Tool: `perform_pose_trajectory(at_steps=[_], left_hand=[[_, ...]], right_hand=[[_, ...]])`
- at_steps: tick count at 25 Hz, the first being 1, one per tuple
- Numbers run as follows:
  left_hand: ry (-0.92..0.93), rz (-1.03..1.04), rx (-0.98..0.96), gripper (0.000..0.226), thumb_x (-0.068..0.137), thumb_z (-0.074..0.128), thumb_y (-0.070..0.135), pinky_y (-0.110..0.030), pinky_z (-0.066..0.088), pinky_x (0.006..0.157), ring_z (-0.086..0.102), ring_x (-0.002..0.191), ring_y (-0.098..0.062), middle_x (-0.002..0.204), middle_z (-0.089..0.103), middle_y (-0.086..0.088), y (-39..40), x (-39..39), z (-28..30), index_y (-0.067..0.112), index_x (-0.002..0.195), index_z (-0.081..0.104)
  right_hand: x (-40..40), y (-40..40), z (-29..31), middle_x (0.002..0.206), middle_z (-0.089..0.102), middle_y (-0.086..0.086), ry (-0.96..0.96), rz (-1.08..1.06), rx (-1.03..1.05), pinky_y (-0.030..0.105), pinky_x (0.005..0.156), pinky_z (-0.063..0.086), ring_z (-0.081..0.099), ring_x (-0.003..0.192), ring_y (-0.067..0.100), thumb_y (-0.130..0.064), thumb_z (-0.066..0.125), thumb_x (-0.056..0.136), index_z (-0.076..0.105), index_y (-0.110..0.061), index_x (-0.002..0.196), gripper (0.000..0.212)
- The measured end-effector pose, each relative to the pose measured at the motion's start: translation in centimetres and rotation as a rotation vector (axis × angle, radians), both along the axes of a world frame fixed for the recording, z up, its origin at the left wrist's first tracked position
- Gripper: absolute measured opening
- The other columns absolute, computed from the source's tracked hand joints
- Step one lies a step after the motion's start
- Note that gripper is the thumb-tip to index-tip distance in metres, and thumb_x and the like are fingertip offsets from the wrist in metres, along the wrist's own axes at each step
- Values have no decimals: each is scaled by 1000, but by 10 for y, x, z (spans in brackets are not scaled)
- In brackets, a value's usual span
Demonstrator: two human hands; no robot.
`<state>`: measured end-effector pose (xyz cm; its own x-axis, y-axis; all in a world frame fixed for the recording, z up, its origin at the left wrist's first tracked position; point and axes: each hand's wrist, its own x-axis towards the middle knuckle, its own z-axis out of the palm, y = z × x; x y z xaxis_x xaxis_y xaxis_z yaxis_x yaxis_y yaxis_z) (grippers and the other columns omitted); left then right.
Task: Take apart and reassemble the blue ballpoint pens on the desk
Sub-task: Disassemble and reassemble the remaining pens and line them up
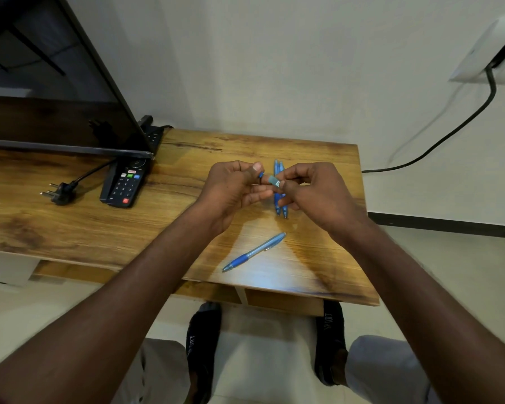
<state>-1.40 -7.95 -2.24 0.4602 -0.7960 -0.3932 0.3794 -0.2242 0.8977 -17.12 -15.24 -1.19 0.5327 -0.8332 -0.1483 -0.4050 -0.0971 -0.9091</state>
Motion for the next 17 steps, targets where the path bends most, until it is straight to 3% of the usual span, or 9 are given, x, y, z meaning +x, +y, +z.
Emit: perform_pose_trajectory(at_steps=[5, 8, 13, 17], left_hand=[[240, -28, 20, 18, 104, 53, -4, -32, 66, 85, 80, 90, -27, 97, 78, -20, -1, 1, 0, -7, 112, 69], [369, -75, 32, 18, 104, 55, 5, -32, 64, 88, 79, 92, -25, 106, 76, -22, -2, -3, 3, -5, 107, 70], [479, -103, 52, 26, 107, 47, 6, -30, 65, 83, 80, 89, -25, 100, 78, -21, -2, -12, 3, -5, 103, 70], [489, -101, 68, 26, 107, 47, 5, -31, 65, 82, 81, 82, -24, 93, 79, -20, 0, -14, 1, -2, 99, 70]], right_hand=[[-2, -4, 2, 92, 80, 6, -99, -115, 109, 28, 65, 60, 73, 69, 12, -11, 68, 99, 80, -16, 104, 14], [-2, -4, 2, 90, 79, 3, -144, -144, 111, 20, 59, 54, 69, 67, 4, -11, 72, 97, 79, -16, 104, 12], [-2, -4, 0, 92, 73, -18, 65, -99, -283, 1, 68, 42, 64, 88, -11, -17, 72, 95, 81, -22, 98, 11], [-1, -2, 0, 100, 70, -16, 94, -81, -350, 0, 71, 37, 57, 90, -14, -19, 70, 97, 80, -25, 99, 11]])
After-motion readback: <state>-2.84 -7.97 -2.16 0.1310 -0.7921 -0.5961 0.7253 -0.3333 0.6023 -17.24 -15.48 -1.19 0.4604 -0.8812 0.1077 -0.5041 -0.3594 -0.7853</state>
